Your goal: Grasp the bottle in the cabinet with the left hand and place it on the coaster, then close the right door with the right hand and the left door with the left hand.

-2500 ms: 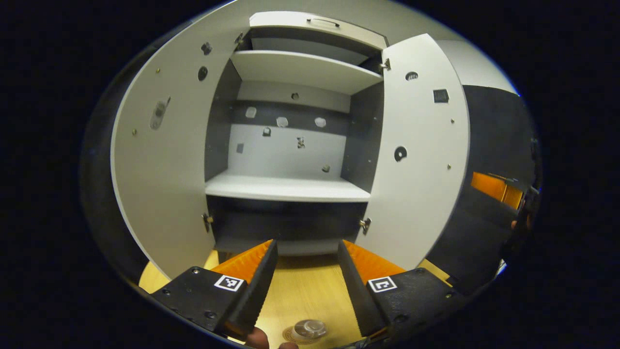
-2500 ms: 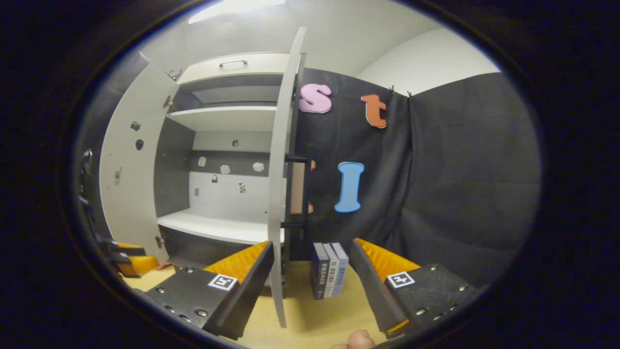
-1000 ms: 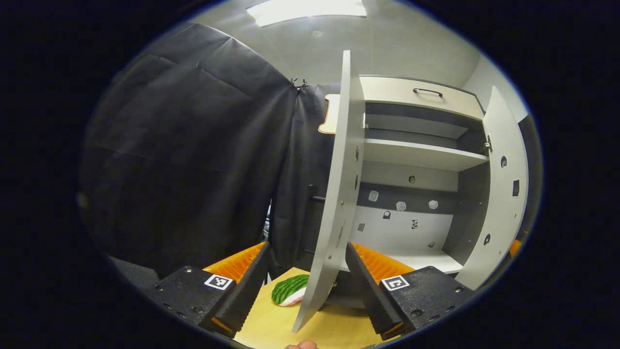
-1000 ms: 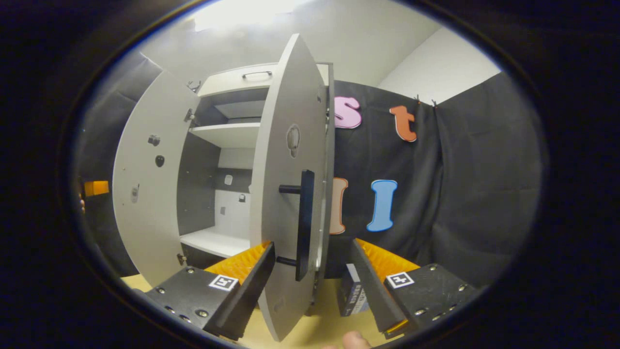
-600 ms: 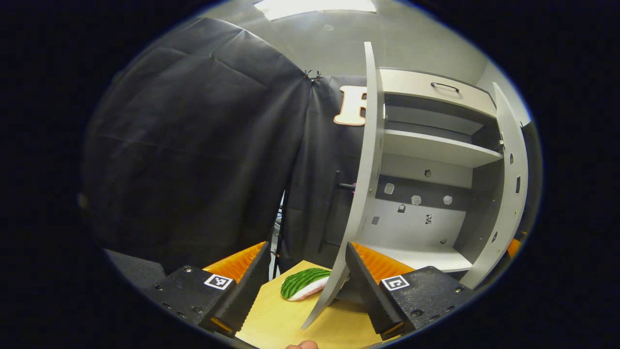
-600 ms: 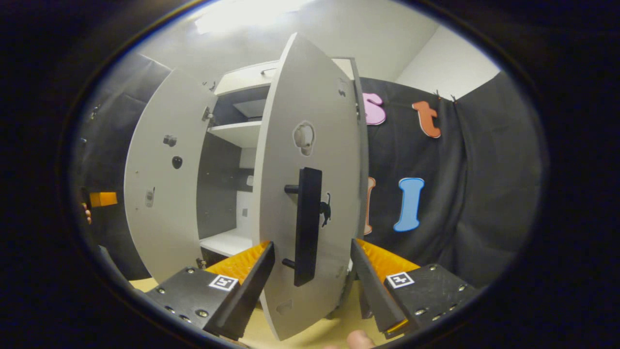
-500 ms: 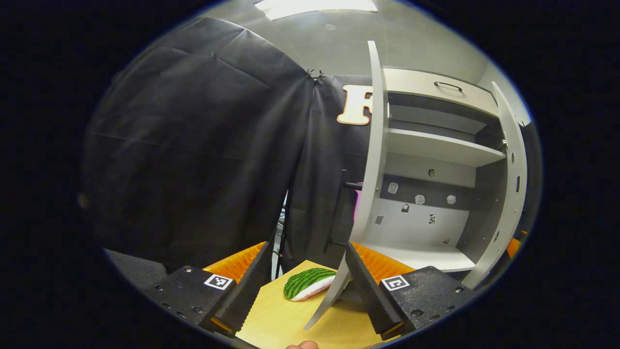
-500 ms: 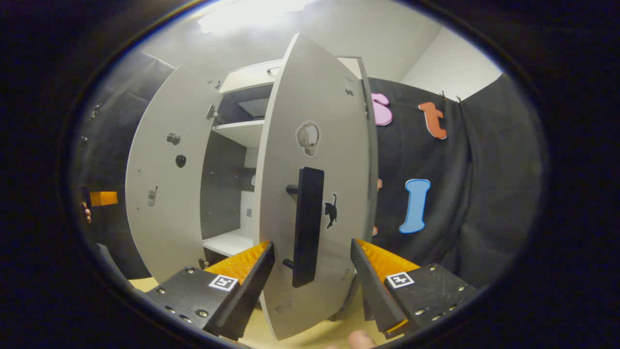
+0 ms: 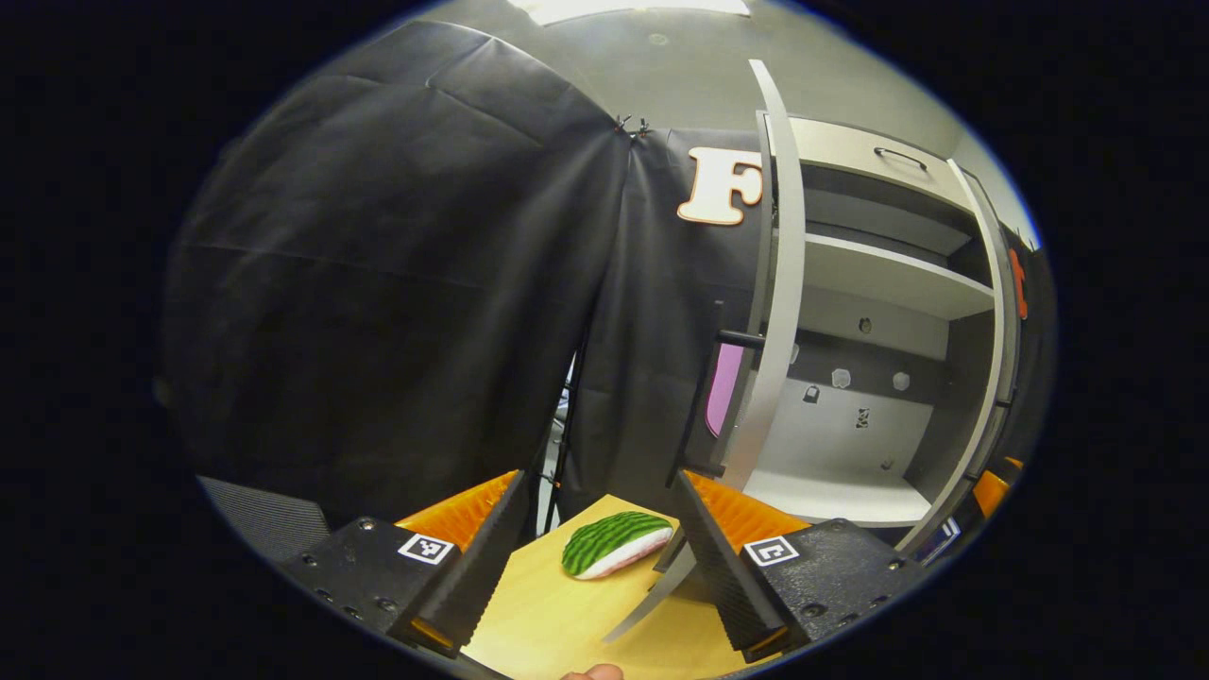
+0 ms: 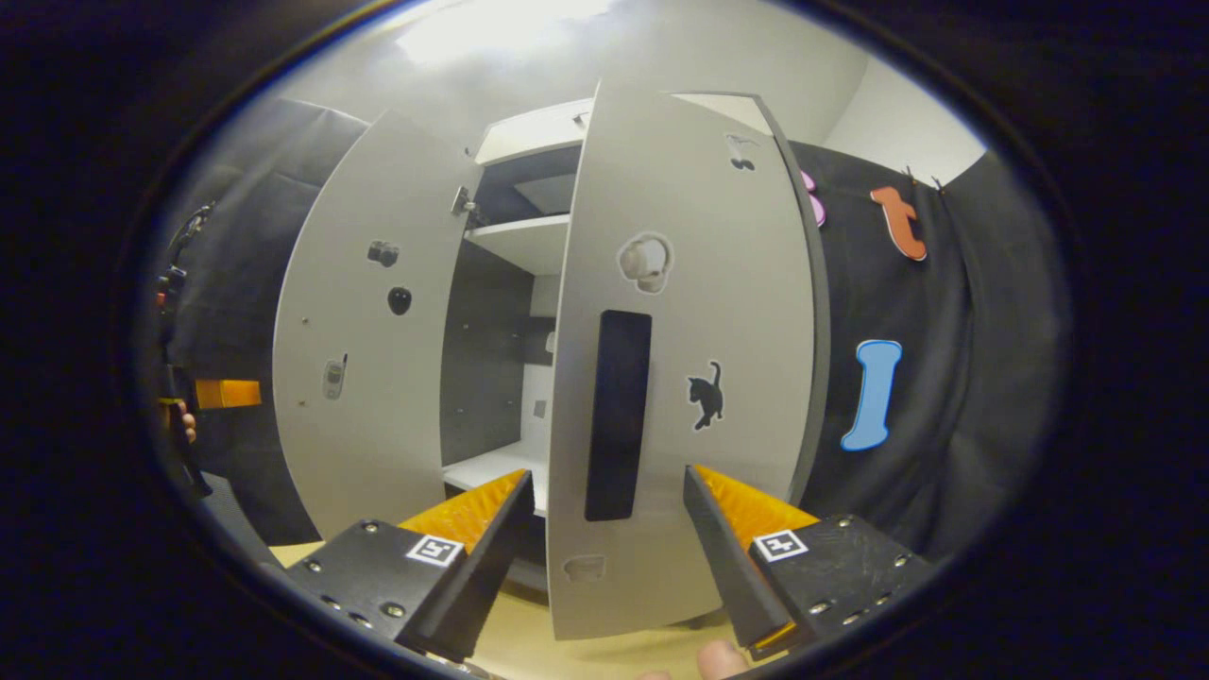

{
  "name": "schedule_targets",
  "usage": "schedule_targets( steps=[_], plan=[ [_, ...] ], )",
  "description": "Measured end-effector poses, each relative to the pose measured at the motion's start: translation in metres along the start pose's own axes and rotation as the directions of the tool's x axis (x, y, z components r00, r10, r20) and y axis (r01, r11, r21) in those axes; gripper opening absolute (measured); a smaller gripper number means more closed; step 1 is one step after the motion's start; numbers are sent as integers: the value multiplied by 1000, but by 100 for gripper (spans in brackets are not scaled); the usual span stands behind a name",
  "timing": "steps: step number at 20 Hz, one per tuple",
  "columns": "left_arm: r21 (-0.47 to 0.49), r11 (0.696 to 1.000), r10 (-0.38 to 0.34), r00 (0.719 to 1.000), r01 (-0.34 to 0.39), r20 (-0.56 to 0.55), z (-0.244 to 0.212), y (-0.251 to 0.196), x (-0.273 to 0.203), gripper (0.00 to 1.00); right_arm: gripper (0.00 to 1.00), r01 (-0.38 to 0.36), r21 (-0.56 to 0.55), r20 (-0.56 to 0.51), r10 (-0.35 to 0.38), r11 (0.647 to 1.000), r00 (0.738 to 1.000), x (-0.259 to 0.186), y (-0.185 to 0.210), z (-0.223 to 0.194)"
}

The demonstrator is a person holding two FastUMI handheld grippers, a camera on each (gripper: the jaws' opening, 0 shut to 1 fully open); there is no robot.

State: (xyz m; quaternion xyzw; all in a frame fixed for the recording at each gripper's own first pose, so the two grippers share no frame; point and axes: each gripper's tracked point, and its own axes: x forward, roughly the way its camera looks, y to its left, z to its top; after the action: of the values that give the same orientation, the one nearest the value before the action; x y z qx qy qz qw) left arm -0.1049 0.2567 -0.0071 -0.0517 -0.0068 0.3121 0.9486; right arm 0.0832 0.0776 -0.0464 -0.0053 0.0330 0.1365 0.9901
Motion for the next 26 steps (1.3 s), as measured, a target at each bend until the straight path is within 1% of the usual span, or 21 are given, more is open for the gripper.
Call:
schedule_targets(
  steps=[1, 3, 4, 8, 10, 11, 12, 13, 14, 17, 20, 23, 26],
  plan=[
    [-1, 1000, -8, 1000, 8, -8, -4, -1, 3, 92, 96, 4, 0, -3, -4, 1000, 1000, 0, -1, -1],
    [6, 1000, -18, 1000, 19, -22, -10, -5, 10, 92, 96, 15, -1, -10, -15, 1000, 1000, 0, -3, -4],
    [11, 1000, -23, 999, 24, -28, -12, -9, 12, 96, 96, 20, -3, -13, -21, 1000, 1000, -1, -2, -5],
    [39, 999, -31, 999, 33, -43, -15, -13, 17, 96, 96, 33, -9, -21, -33, 999, 999, 2, -4, -8],
    [53, 997, -59, 997, 61, -46, -15, -18, 19, 95, 96, 38, -7, -22, -38, 999, 999, 2, -5, -8],
    [60, 996, -70, 996, 73, -50, -16, -18, 18, 89, 96, 41, -5, -23, -41, 999, 999, 3, -5, -9],
    [61, 995, -73, 996, 77, -51, -16, -19, 18, 88, 96, 42, -2, -25, -42, 999, 999, 3, -6, -10],
    [60, 995, -72, 996, 75, -50, -16, -20, 17, 88, 96, 43, 1, -25, -43, 999, 999, 3, -6, -11],
    [63, 995, -69, 997, 72, -44, -16, -20, 16, 93, 96, 44, 4, -26, -44, 999, 999, 3, -6, -11],
    [71, 995, -72, 997, 75, -35, -17, -26, 14, 92, 96, 47, 9, -31, -47, 999, 998, 1, -7, -13],
    [30, 995, -93, 995, 95, -40, -20, -32, 12, 91, 96, 48, 12, -29, -48, 999, 998, -5, -10, -13],
    [-15, 991, -131, 990, 130, -49, -26, -49, 7, 91, 96, 54, 12, -29, -53, 998, 998, -8, -13, -13],
    [5, 986, -163, 985, 164, -54, -28, -61, 3, 91, 96, 62, 15, -28, -61, 998, 998, -13, -18, -13]
  ],
)
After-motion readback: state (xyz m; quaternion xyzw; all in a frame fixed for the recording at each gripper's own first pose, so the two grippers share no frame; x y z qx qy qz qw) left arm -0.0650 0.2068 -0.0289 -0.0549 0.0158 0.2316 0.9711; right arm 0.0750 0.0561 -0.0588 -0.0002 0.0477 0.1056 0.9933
